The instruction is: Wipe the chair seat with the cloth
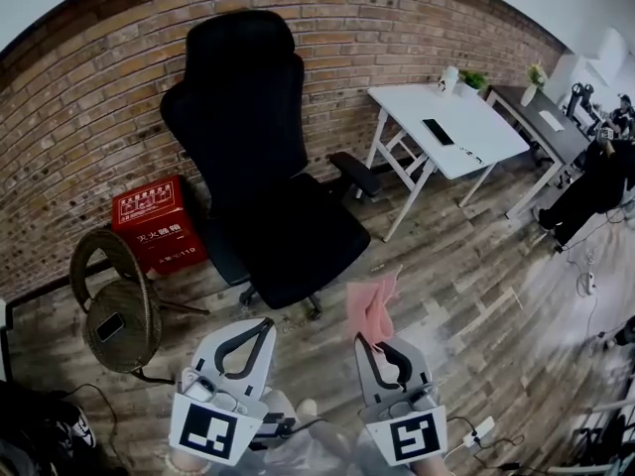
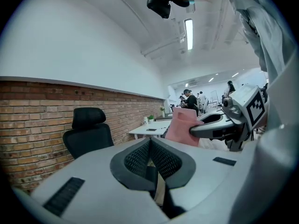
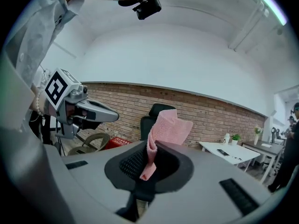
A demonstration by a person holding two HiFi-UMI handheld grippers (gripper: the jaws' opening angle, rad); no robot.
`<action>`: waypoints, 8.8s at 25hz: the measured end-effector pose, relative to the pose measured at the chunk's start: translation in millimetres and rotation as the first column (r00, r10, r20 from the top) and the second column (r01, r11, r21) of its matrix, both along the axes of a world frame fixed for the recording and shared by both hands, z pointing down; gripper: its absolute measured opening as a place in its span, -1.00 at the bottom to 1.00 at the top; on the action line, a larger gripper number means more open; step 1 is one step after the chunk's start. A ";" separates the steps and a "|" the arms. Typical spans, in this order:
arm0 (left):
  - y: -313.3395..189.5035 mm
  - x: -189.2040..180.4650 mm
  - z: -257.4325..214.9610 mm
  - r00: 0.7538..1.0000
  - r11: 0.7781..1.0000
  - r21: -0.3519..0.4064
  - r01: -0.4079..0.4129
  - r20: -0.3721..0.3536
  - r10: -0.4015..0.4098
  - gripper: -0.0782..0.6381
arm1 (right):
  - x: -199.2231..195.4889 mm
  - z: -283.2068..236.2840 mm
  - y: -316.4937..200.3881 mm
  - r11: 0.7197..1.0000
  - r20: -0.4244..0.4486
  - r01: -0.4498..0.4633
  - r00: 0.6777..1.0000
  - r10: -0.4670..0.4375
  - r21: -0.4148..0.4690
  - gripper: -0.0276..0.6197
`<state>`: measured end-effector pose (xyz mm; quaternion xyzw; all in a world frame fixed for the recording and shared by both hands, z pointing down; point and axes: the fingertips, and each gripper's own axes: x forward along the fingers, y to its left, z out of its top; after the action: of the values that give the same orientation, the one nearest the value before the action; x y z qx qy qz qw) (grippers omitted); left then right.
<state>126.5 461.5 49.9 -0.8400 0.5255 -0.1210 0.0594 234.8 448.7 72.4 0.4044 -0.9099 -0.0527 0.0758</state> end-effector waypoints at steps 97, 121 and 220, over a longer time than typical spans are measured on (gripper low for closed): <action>-546.6 -210.2 357.1 0.960 0.906 -0.318 0.280 0.095 -0.263 -0.73 | -124.7 527.7 -631.4 0.813 -0.566 -0.310 0.824 -0.029 -0.493 -0.75; -573.9 -251.2 405.8 0.943 0.883 -0.329 0.334 0.111 -0.315 -0.73 | -221.9 609.7 -731.0 0.850 -0.581 -0.156 0.790 -0.198 -0.503 -0.75; -467.7 -274.4 375.2 0.926 0.861 -0.340 0.379 0.128 -0.356 -0.73 | -213.9 620.2 -538.6 0.679 -0.379 -0.112 0.888 -0.259 -0.726 -0.75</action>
<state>-147.9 -6.2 425.1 -0.7169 0.6428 -0.2494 -0.1029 20.9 -89.9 692.6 0.2780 -0.8265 0.2187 0.4379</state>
